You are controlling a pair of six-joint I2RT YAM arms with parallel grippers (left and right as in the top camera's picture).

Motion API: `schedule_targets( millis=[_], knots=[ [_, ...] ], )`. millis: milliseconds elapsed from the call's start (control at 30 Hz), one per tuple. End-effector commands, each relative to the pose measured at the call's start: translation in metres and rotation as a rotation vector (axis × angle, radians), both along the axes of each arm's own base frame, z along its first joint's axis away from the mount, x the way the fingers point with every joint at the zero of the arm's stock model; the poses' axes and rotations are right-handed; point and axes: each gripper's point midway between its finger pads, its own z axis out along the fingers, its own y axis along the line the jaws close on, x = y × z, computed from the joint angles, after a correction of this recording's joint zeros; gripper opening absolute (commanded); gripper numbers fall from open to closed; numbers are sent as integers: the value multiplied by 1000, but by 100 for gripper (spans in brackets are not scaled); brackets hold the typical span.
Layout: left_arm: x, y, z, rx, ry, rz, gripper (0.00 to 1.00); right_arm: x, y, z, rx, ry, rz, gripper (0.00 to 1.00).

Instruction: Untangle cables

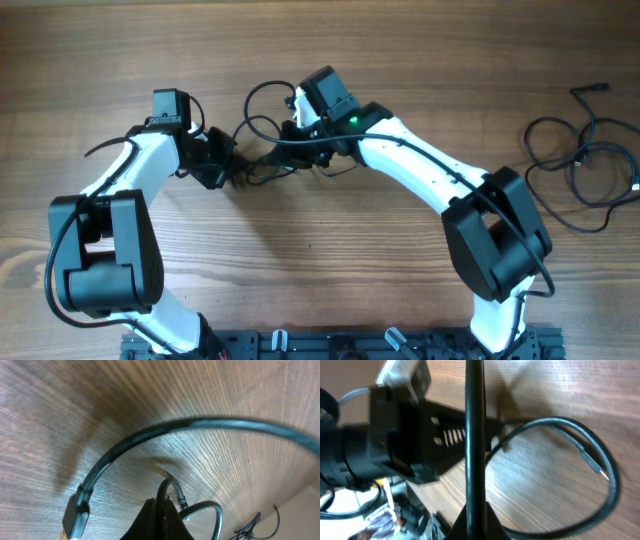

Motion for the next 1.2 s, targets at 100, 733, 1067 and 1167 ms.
schedule_targets(
  millis=[100, 733, 1067, 1167],
  knots=[
    [21, -16, 72, -314, -432, -275, 4, -4, -41, 36, 255, 46, 197, 4],
    [14, -21, 130, -492, -796, -475, 4, 10, -45, 60, 391, -22, 229, 40],
    [10, -18, 114, -459, -681, -425, 4, 13, -58, 26, 190, 13, 139, 54],
    [7, -20, 114, -507, -595, -360, 4, 7, -55, 25, 184, 42, 140, 54]
  ],
)
